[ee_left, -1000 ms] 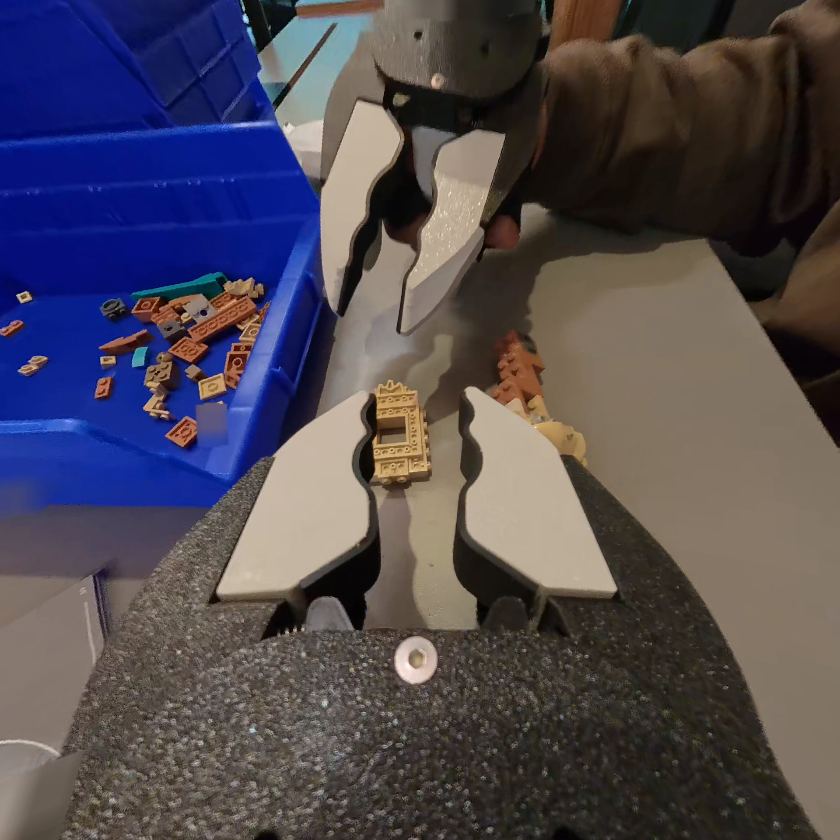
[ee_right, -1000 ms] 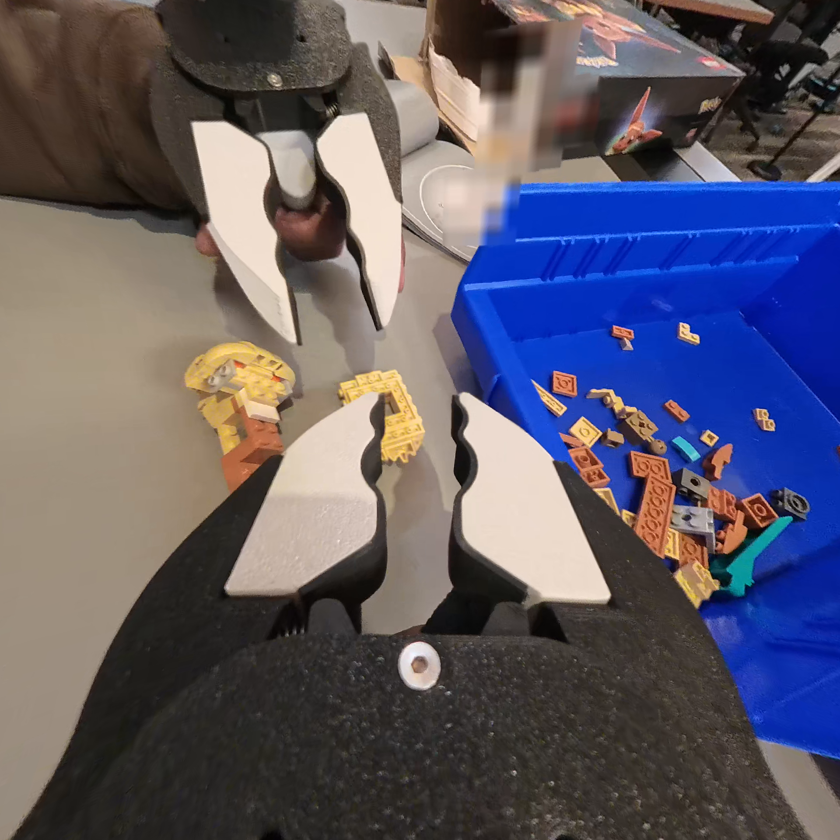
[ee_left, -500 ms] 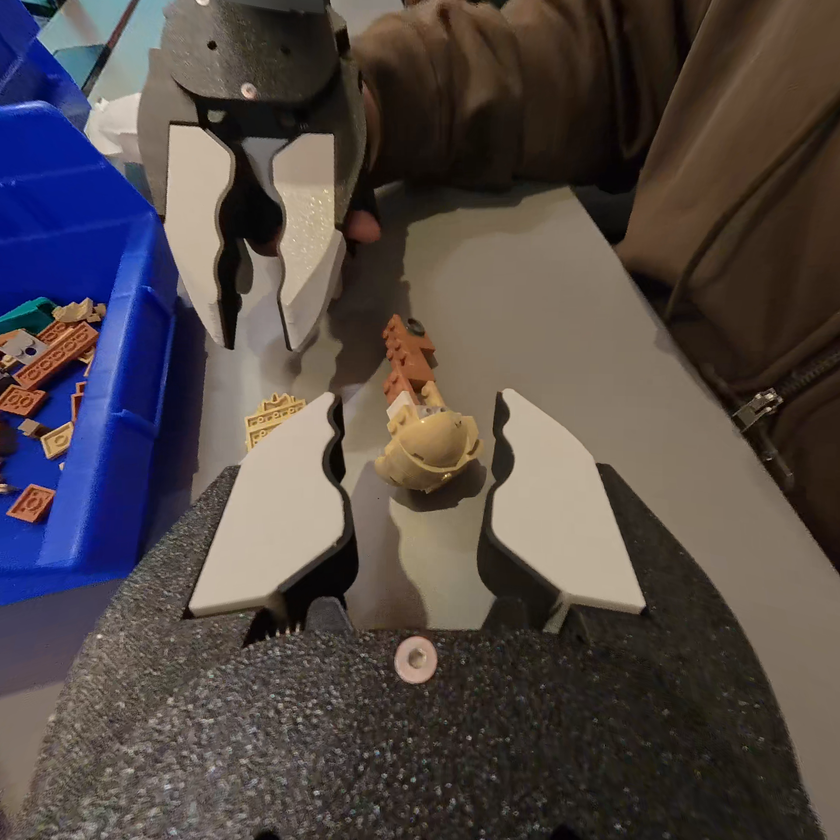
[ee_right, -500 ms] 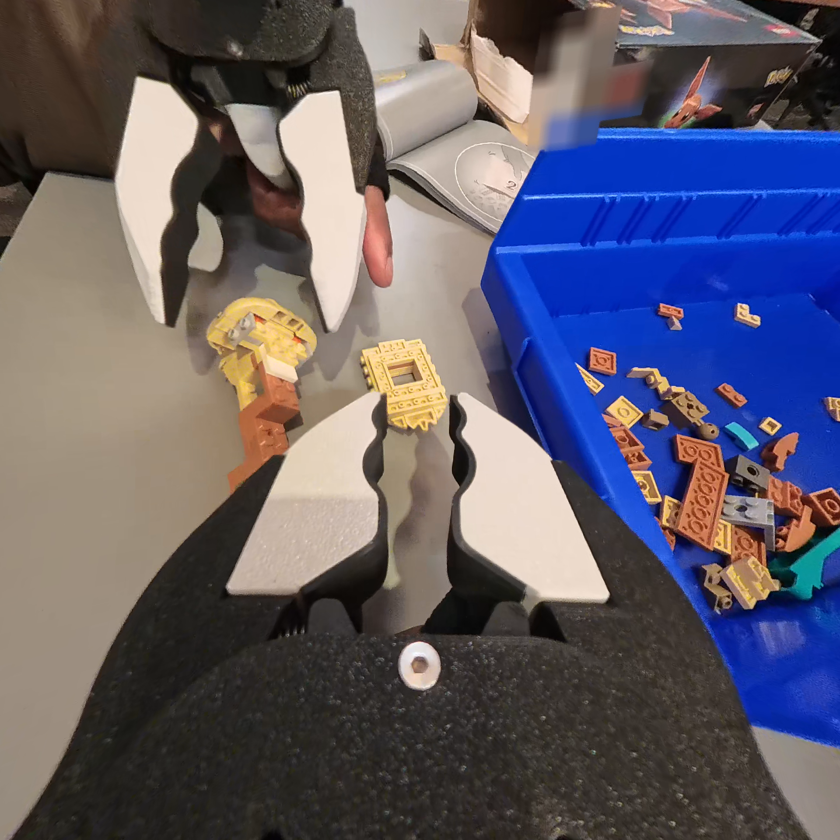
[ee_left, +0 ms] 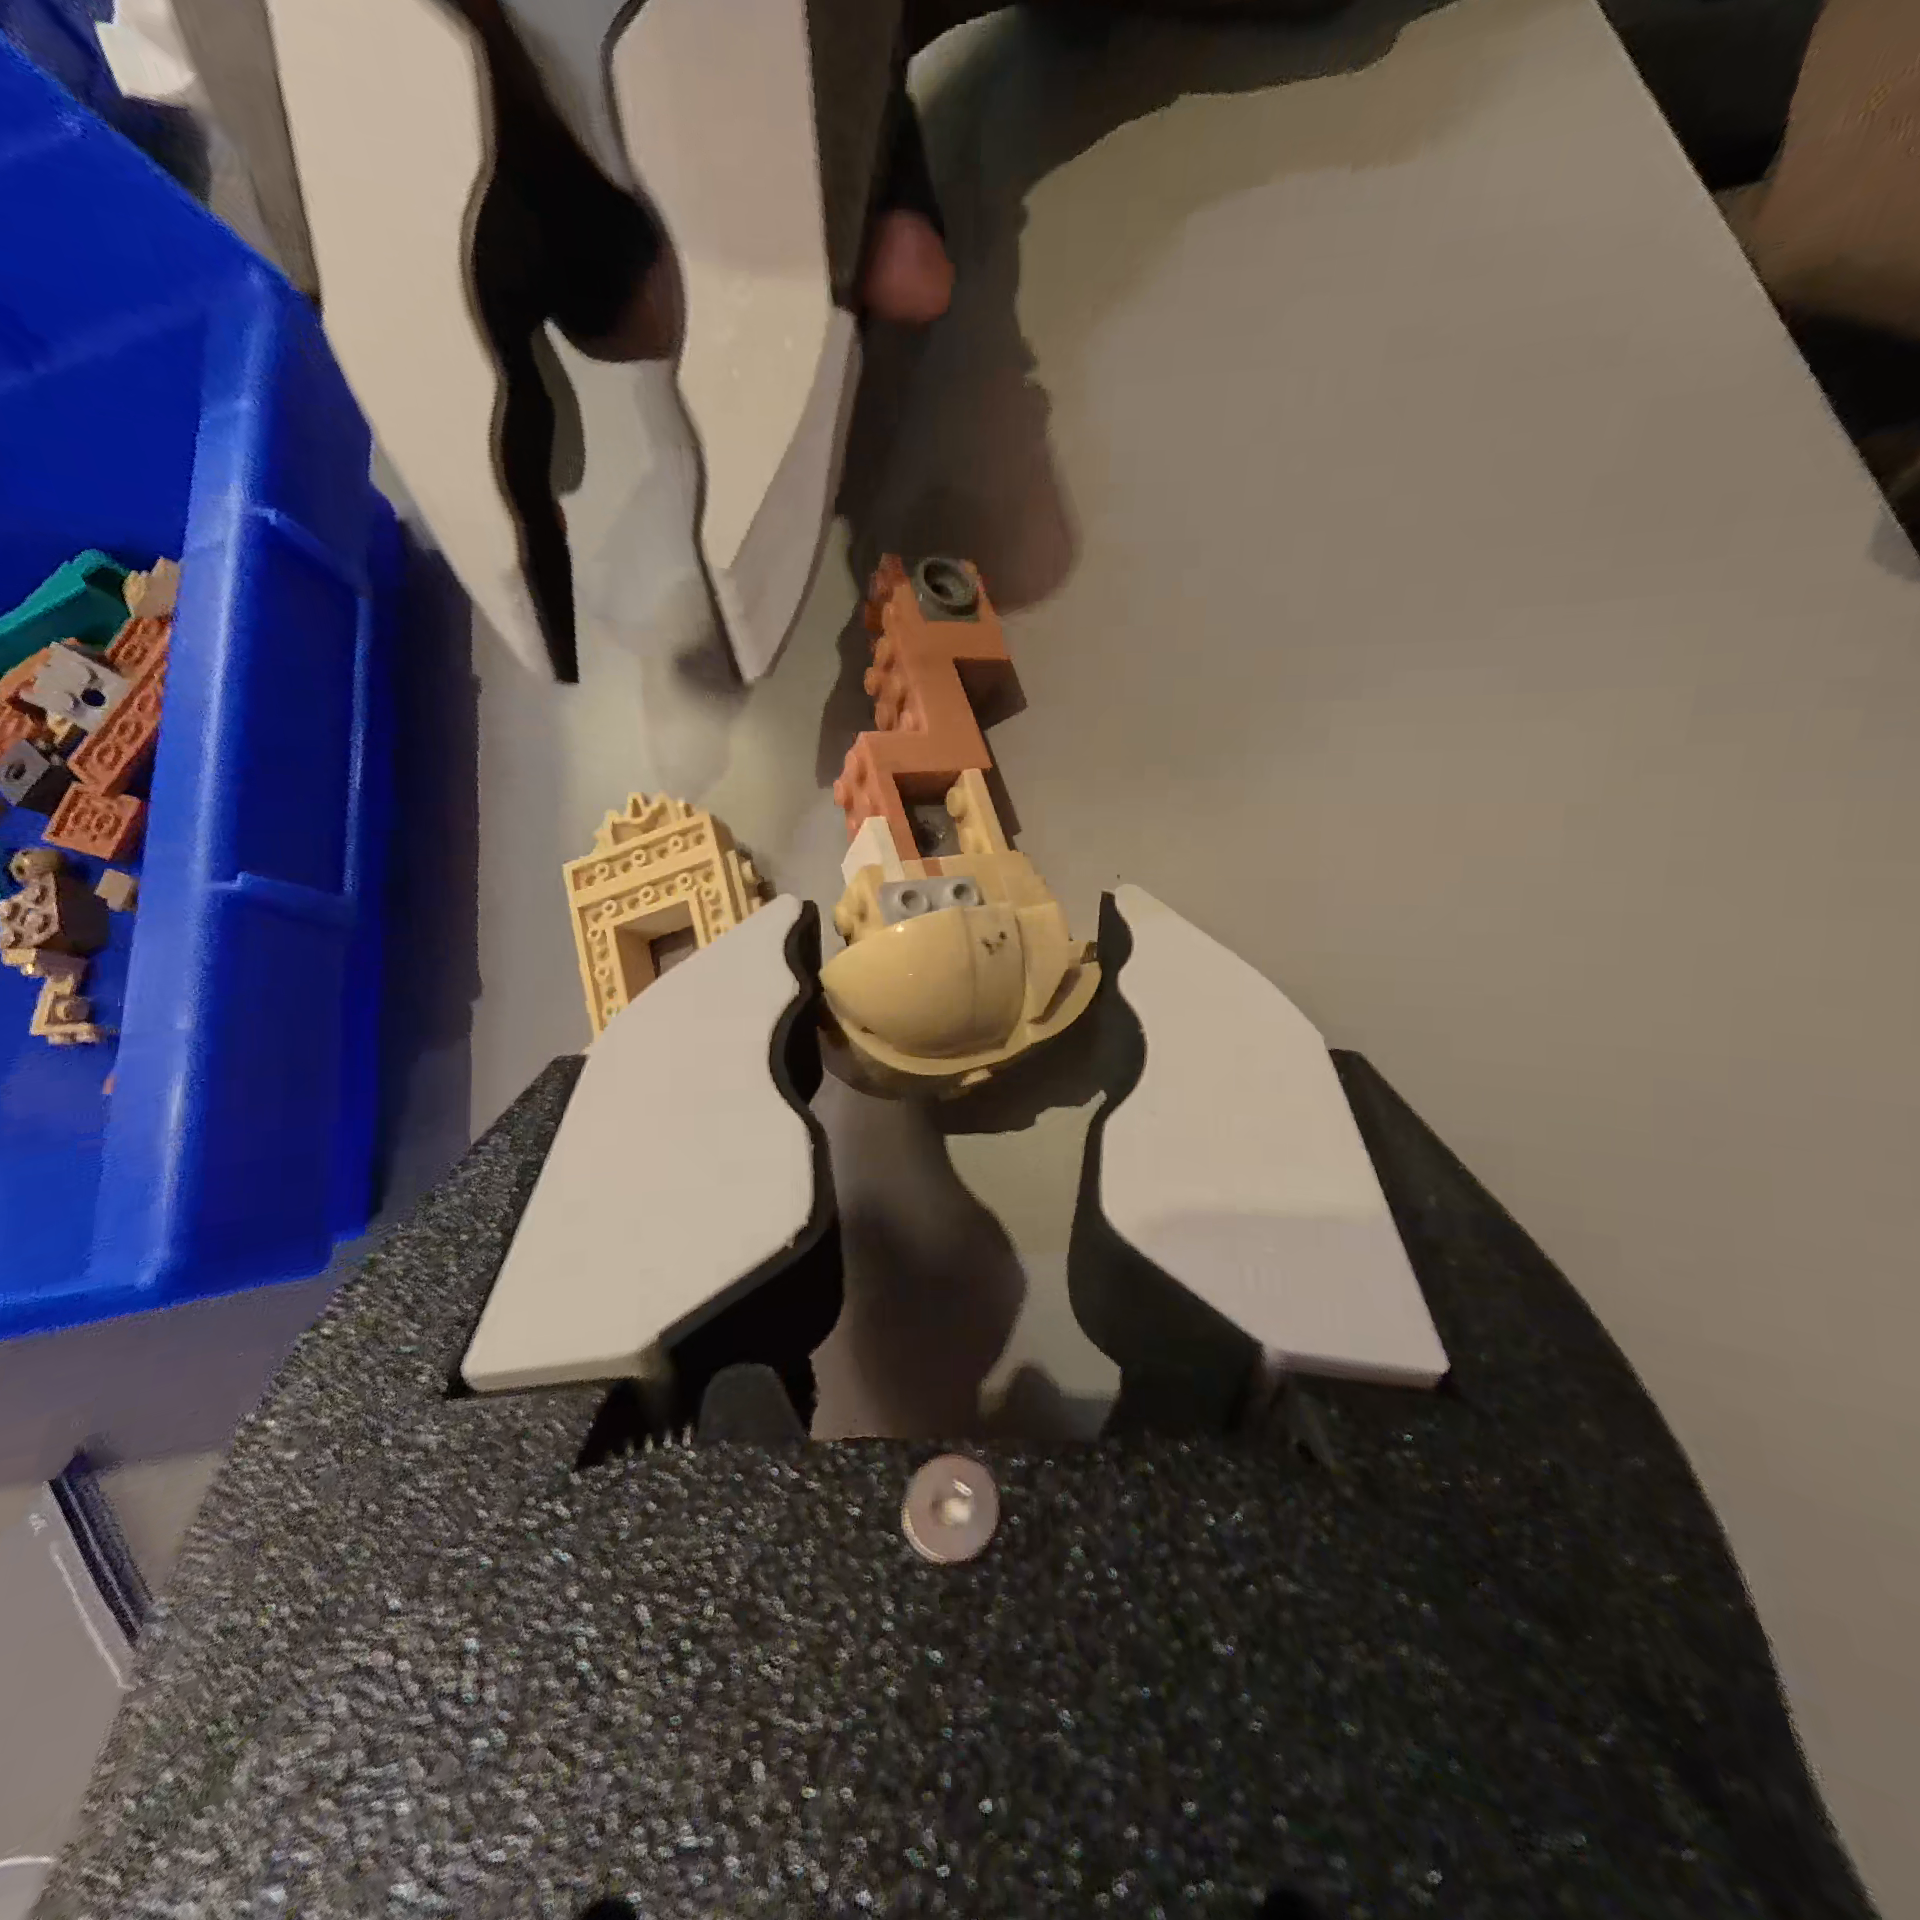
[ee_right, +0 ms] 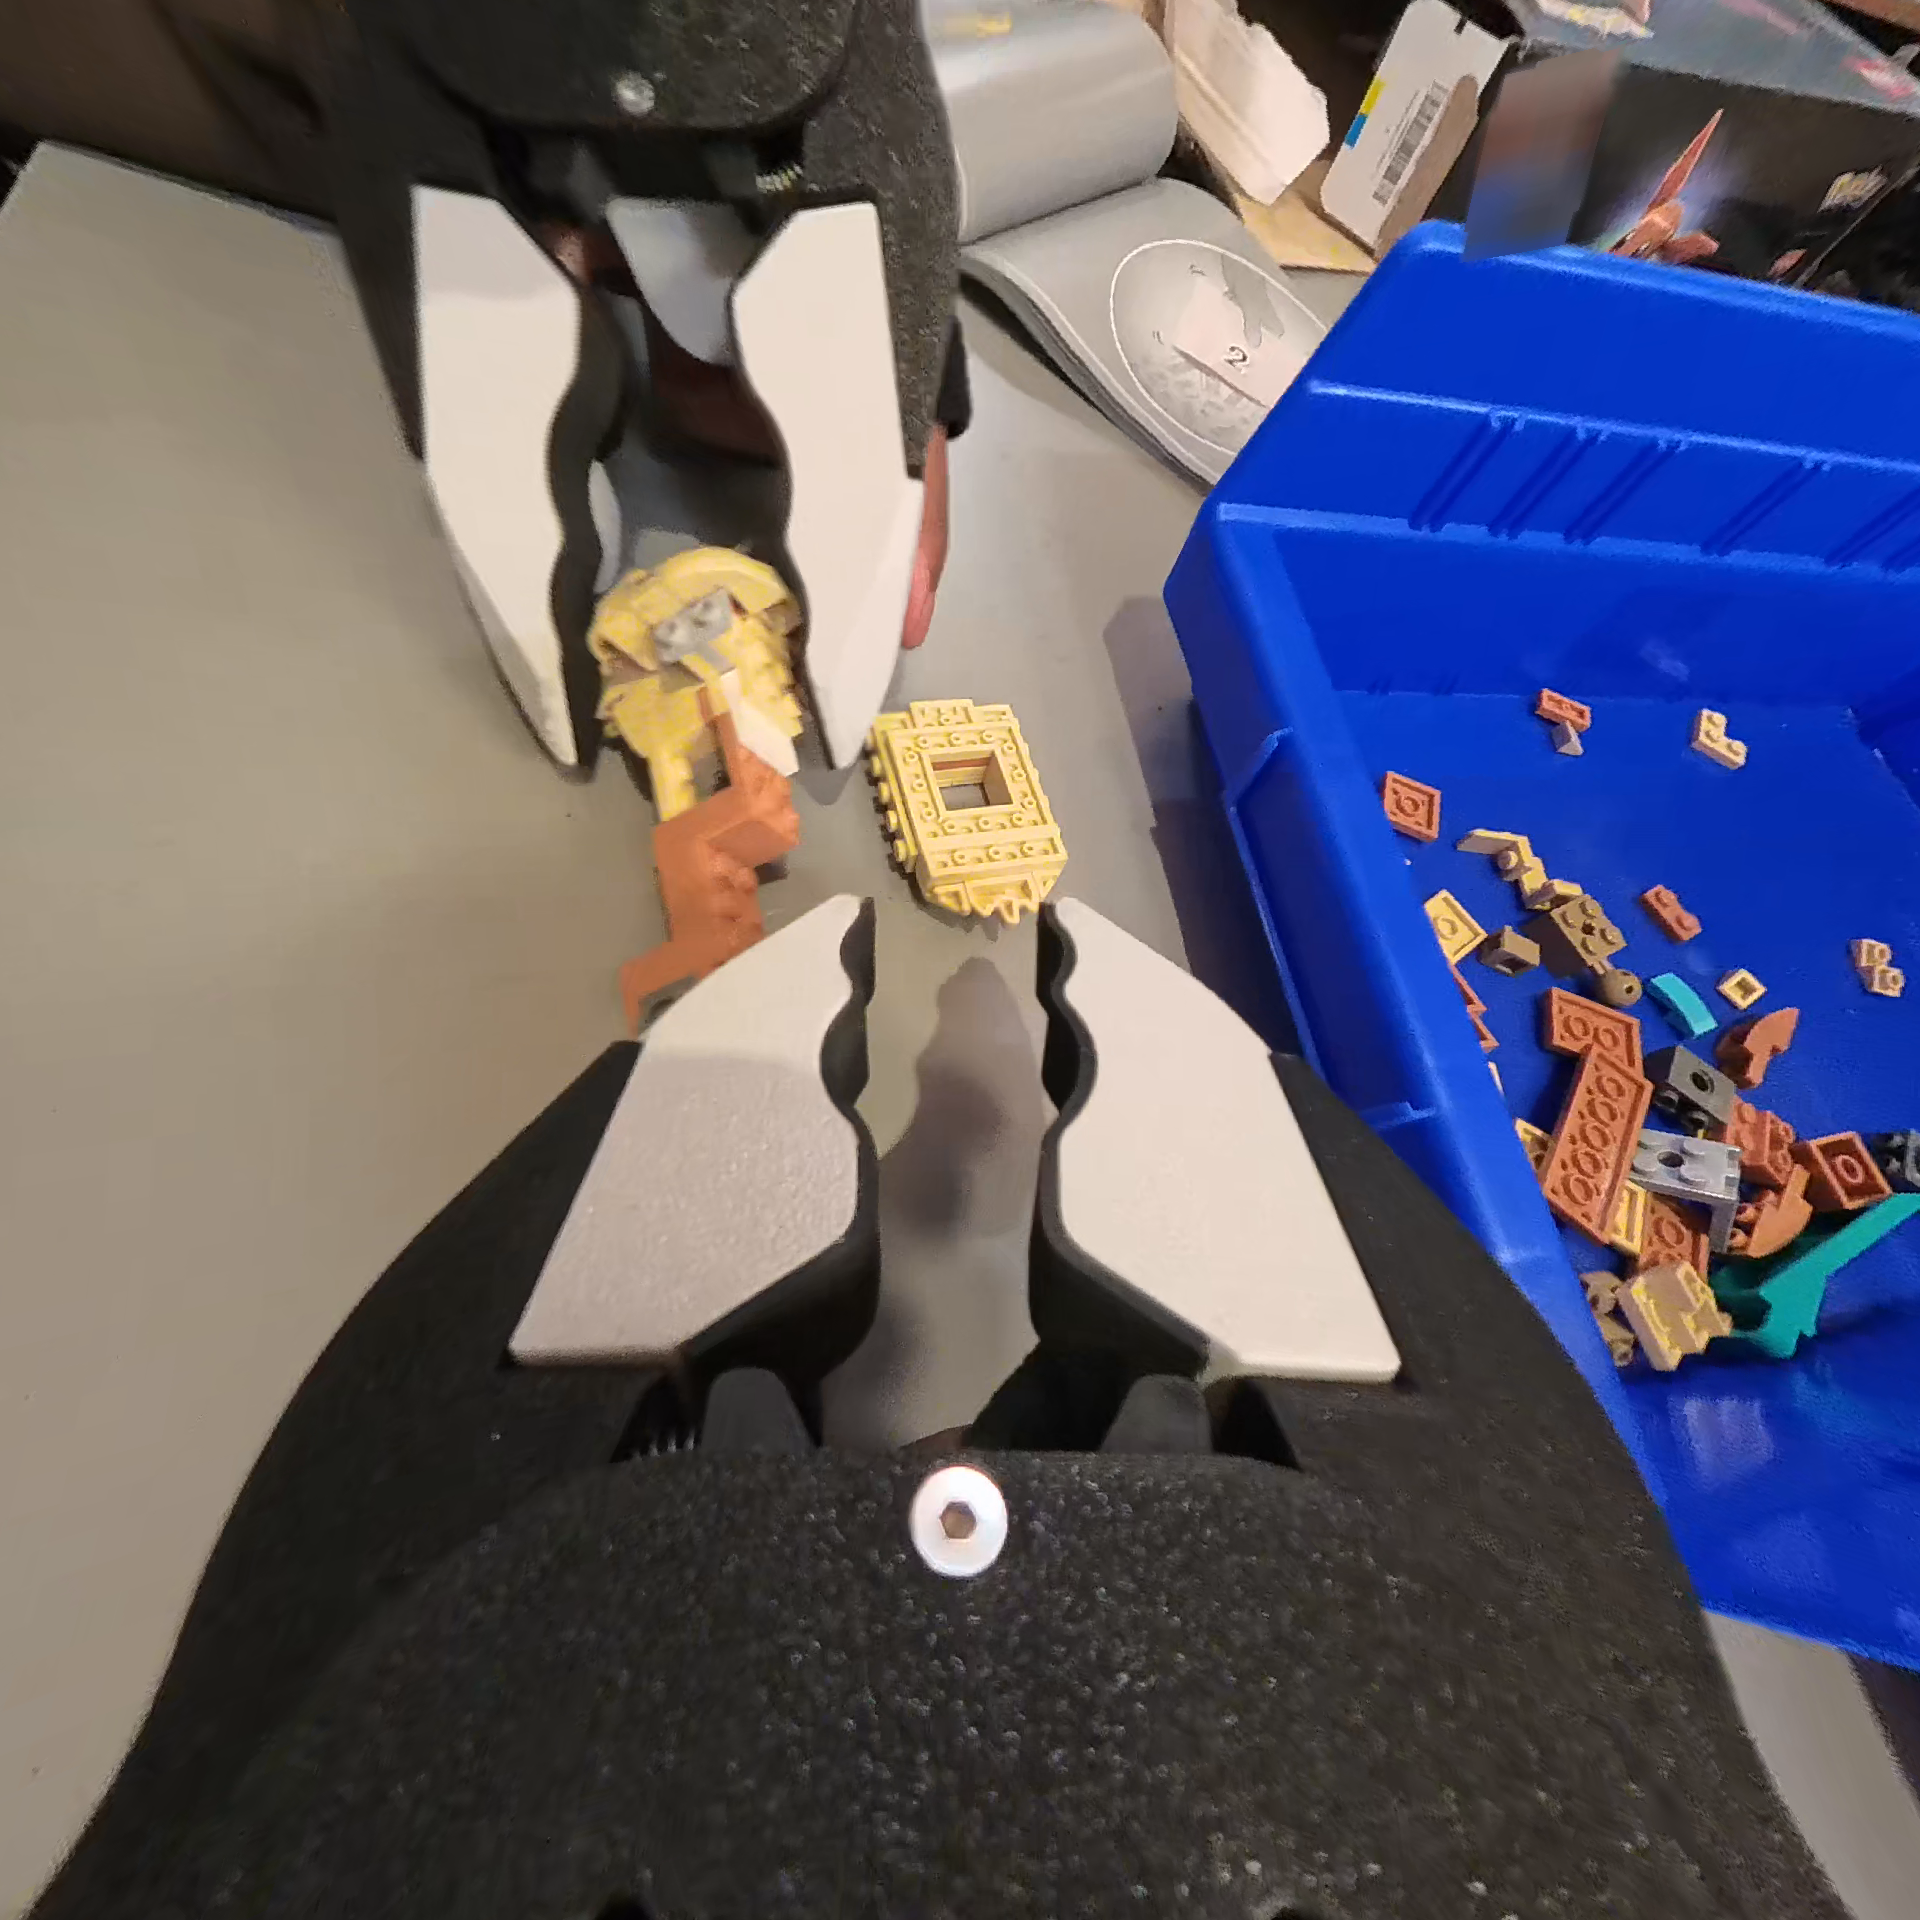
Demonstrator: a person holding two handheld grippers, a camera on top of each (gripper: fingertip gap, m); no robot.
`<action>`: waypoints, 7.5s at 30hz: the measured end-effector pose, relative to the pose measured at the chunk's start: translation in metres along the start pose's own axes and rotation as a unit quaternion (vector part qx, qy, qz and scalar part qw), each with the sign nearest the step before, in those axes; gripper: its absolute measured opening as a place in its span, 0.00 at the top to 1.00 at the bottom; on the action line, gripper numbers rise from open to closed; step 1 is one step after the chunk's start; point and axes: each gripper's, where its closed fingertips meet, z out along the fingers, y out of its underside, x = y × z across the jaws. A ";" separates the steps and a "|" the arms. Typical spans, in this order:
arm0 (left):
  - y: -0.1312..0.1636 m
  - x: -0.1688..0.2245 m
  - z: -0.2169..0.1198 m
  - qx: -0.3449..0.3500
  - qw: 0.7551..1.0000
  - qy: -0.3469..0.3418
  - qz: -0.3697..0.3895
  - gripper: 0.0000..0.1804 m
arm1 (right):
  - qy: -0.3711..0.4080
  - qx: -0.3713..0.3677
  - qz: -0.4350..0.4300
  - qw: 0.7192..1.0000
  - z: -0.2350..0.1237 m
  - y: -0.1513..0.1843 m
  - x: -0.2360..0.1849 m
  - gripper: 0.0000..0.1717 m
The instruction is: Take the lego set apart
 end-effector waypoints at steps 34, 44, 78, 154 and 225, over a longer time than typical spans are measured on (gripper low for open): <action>-0.011 -0.031 -0.027 -0.038 0.993 -0.104 -0.034 0.73 | 0.043 -0.100 -0.039 0.993 0.027 0.001 -0.029 0.85; 0.010 -0.022 -0.013 -0.121 0.986 -0.109 0.028 0.86 | 0.032 -0.079 -0.037 0.996 0.032 -0.010 -0.040 0.85; -0.022 -0.014 -0.033 0.026 0.998 -0.034 -0.057 0.76 | 0.077 -0.025 -0.241 0.967 0.018 -0.016 -0.034 0.86; -0.036 -0.044 -0.039 0.024 0.976 -0.201 0.079 0.88 | 0.225 0.017 -0.252 0.941 0.004 -0.052 -0.007 0.87; -0.034 -0.035 -0.030 -0.002 0.982 -0.175 0.071 0.91 | 0.154 0.084 -0.192 0.966 0.002 -0.068 -0.024 0.89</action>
